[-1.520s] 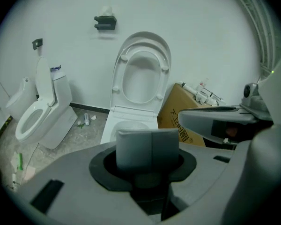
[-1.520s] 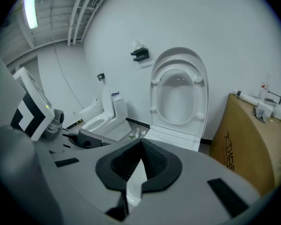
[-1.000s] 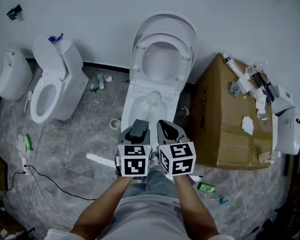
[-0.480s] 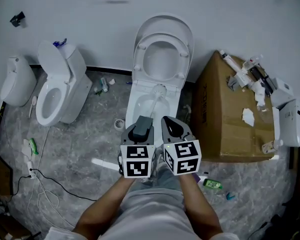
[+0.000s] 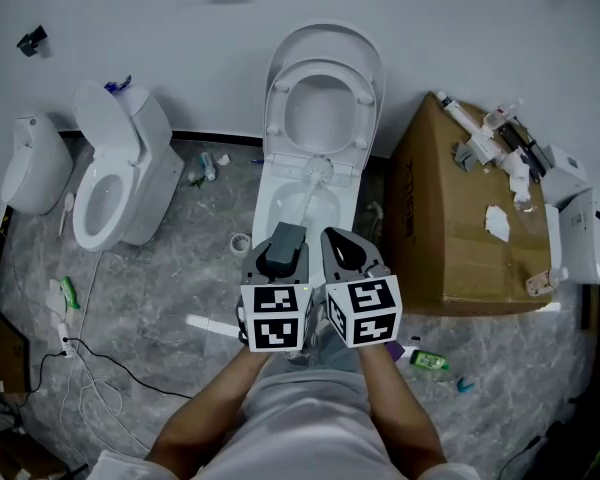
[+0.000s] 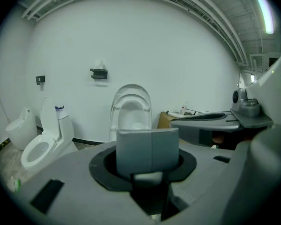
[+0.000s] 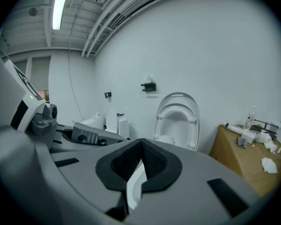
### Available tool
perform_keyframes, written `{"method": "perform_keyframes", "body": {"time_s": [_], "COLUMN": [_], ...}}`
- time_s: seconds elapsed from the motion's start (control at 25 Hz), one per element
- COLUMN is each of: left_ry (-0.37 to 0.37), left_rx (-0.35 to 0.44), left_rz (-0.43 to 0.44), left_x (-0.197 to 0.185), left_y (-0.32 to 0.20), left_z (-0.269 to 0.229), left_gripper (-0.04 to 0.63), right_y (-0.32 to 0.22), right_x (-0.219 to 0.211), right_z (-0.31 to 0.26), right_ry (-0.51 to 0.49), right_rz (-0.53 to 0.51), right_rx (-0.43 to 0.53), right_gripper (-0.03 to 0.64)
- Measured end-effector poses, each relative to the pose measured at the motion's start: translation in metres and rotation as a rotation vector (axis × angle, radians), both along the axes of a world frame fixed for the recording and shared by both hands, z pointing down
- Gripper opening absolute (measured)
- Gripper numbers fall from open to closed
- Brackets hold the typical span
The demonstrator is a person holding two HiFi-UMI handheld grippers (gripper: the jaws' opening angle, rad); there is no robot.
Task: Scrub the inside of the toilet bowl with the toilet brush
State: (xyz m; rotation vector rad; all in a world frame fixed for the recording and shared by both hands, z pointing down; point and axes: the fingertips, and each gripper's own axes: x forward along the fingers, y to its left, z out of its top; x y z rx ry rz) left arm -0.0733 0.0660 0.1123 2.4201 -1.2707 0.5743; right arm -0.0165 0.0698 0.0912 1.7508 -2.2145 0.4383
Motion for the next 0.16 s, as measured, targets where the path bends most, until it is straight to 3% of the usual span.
{"method": "perform_keyframes", "body": {"time_s": [0.16], "left_ry": [-0.005], "left_rx": [-0.007], "left_rz": [0.002], "left_x": [-0.0035], "left_y": [0.0053], "left_z": [0.0030], "left_gripper": [0.156], "right_y": [0.0035], "right_x": [-0.0015], "right_z": [0.0007], "right_ry": [0.000], "right_rz": [0.002], "right_rx": [0.000], "right_gripper": [0.002]}}
